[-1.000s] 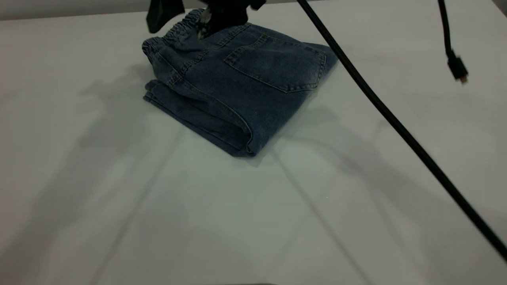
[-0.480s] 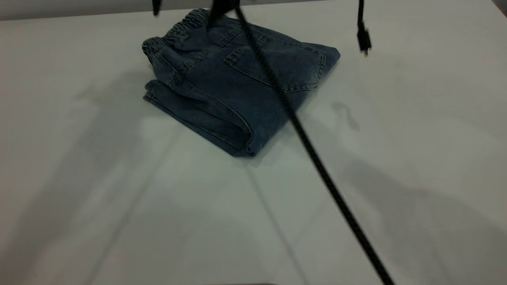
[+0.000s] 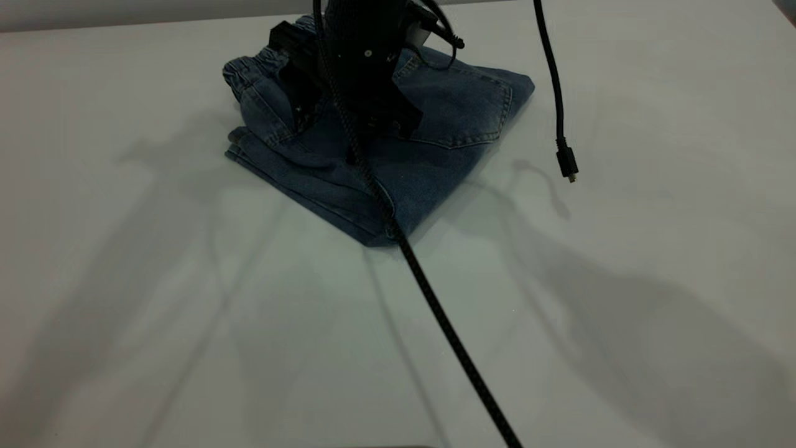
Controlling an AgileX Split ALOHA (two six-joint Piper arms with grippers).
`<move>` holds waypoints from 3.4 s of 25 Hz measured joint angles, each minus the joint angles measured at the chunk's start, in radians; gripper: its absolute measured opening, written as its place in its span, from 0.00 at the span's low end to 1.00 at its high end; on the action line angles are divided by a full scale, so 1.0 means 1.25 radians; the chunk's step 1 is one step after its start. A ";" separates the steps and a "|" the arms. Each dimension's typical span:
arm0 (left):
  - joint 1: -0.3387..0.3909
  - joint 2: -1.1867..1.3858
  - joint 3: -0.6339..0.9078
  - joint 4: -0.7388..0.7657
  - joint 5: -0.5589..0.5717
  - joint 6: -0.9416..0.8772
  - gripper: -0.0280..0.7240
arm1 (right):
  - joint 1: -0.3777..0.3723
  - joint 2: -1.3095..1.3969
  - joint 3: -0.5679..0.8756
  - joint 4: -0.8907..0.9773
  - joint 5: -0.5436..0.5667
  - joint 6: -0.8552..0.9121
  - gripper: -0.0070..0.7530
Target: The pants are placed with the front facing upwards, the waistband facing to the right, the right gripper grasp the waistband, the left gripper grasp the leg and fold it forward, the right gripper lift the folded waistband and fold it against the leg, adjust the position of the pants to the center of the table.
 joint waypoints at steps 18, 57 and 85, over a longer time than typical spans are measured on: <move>0.000 0.000 0.000 -0.001 0.014 0.001 0.56 | 0.039 0.010 -0.017 -0.078 0.181 -0.375 0.63; 0.000 -0.044 0.000 0.114 0.006 -0.035 0.56 | 0.023 -0.088 -0.008 -0.089 0.032 0.073 0.60; 0.000 -0.044 0.000 0.114 0.007 -0.036 0.56 | 0.075 0.008 -0.018 -0.120 0.215 -0.356 0.59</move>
